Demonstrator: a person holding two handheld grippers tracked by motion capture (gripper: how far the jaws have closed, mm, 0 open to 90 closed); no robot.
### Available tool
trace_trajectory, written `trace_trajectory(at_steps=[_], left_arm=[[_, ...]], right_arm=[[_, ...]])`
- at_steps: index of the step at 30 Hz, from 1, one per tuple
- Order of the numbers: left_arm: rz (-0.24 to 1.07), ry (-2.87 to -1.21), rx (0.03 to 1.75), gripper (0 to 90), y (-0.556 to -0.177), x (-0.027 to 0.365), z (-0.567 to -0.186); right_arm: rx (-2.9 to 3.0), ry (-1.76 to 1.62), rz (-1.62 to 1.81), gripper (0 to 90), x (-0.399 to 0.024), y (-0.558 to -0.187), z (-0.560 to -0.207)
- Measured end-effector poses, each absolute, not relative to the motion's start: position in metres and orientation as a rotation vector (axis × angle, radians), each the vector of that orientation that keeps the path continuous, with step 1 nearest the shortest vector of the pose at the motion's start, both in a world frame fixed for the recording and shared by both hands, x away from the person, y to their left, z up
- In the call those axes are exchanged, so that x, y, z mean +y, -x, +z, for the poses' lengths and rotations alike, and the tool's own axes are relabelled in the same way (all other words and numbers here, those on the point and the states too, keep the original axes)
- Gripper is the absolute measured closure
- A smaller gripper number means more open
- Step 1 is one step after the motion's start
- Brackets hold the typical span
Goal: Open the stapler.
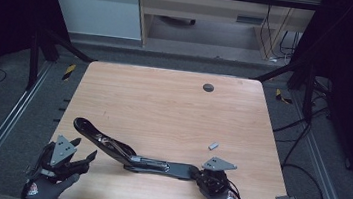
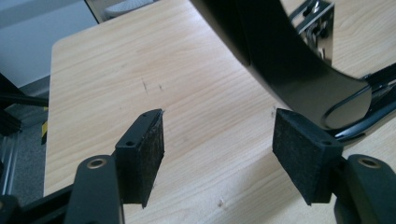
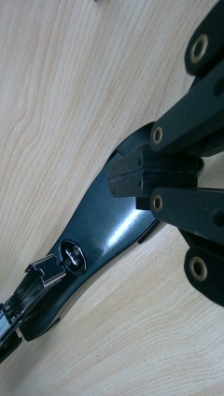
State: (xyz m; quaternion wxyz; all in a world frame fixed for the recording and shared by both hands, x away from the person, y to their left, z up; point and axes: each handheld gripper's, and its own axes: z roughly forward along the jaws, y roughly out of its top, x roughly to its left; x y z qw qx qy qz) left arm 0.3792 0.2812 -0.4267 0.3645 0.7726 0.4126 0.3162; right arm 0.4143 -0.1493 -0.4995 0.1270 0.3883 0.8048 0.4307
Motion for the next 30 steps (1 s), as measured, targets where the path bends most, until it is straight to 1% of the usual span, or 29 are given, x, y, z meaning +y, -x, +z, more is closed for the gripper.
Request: trace_trajectory(at_steps=[3, 11, 20, 30], left_arm=[[0.815, -1.996, 1.068, 34.5, -0.380, 0.282, -0.431], [0.834, -2.041, 1.069, 41.4, -0.382, 0.282, -0.443], [0.849, -2.057, 1.053, 44.8, -0.383, 0.282, -0.449], [0.819, -2.052, 1.109, 44.9, -0.387, 0.287, -0.459]], right_arm=[[2.342, -1.134, 1.254, 90.0, -0.149, -0.414, -0.499], [2.344, -1.130, 1.254, 90.0, -0.149, -0.414, -0.499], [2.351, -1.132, 1.254, 90.0, -0.150, -0.414, -0.499], [2.323, -1.147, 1.251, 90.0, -0.158, -0.418, -0.492]])
